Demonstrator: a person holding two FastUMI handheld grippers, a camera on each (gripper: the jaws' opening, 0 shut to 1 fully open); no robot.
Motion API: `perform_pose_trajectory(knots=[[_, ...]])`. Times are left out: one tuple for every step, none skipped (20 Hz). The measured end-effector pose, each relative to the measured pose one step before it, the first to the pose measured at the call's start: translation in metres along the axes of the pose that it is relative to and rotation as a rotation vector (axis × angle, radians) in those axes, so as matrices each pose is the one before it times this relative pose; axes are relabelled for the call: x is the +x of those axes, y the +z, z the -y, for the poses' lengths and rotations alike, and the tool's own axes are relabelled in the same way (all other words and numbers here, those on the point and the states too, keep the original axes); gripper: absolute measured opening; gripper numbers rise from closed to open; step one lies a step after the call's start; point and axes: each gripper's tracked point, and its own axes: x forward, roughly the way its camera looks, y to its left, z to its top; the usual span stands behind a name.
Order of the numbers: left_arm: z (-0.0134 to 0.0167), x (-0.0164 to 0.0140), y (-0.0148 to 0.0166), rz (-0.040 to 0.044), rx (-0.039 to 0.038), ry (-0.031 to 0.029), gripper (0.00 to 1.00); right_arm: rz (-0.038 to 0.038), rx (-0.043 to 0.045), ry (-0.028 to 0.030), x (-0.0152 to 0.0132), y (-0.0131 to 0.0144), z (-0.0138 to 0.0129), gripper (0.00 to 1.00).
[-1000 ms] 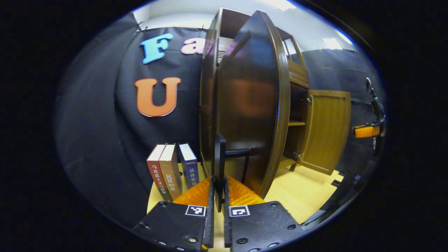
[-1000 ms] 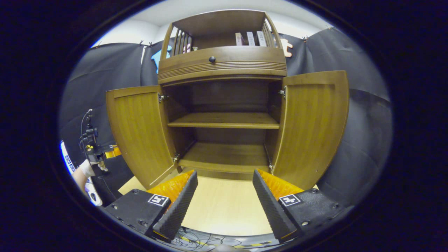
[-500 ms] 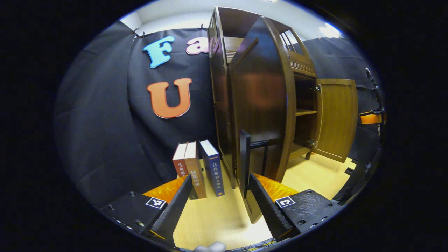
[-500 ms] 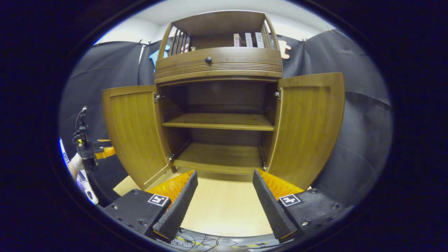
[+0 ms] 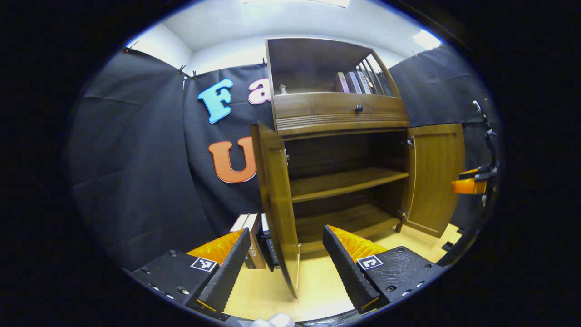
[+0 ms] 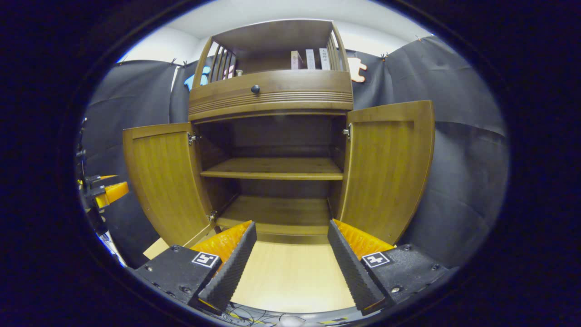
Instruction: Open the right door of the double-door shoe cabinet with the right hand, and open the left door with the left hand.
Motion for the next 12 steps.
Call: perform_pose_trajectory(knots=[[0.01498, -0.00026, 0.00486, -0.00270, -0.01892, -0.00160, 0.96, 0.00591, 0.00452, -0.00188, -0.00130, 0.00160, 0.00082, 1.00], [0.00877, 0.00006, 0.00370, 0.00042, -0.00639, 0.00666, 0.96, 0.00937, 0.00457, -0.00104, -0.00123, 0.00346, -0.00007, 1.00], [0.00743, -0.00020, 0.00555, 0.00357, -0.00486, 0.01536, 0.96, 0.00894, 0.00172, -0.00510, -0.00180, 0.00233, 0.00137, 1.00], [0.00968, 0.00037, 0.00178, 0.00226, -0.00459, 0.00846, 0.96, 0.00586, -0.00171, -0.00549, -0.00202, 0.00147, 0.00161, 1.00], [0.00954, 0.00046, 0.00006, -0.00171, -0.01036, 0.00132, 0.96, 0.00439, -0.00115, -0.01112, -0.00200, 0.00086, 0.00316, 1.00], [0.00925, -0.00031, 0.00053, 0.00234, -0.01193, -0.00359, 0.96, 0.00842, 0.00151, -0.00764, -0.00319, 0.00149, 0.00304, 1.00], [0.00747, 0.00100, -0.00113, 0.00157, -0.01530, 0.00334, 0.96, 0.00712, 0.00275, -0.01177, -0.00282, 0.00118, 0.00262, 0.99], [0.00654, 0.00061, -0.00250, -0.00660, -0.01457, 0.00462, 0.96, 0.00283, 0.00083, -0.00837, -0.00236, 0.00118, 0.00309, 1.00], [0.00540, -0.00114, -0.00322, -0.00315, -0.00151, 0.00725, 1.00, 0.00288, -0.00187, -0.00946, -0.00256, -0.00076, 0.00319, 1.00], [0.00242, 0.00046, -0.00005, 0.01561, 0.01413, 0.02064, 0.96, 0.00643, -0.00104, -0.01164, -0.00244, 0.00048, 0.00364, 1.00], [0.00371, 0.00034, -0.00415, -0.00530, 0.01489, 0.01376, 0.96, 0.00714, -0.00237, -0.01584, -0.00195, 0.00117, 0.00497, 1.00], [0.00677, -0.00175, -0.00378, 0.00211, 0.01081, 0.00275, 0.96, 0.00664, -0.00022, -0.01316, -0.00149, 0.00128, 0.00348, 1.00]])
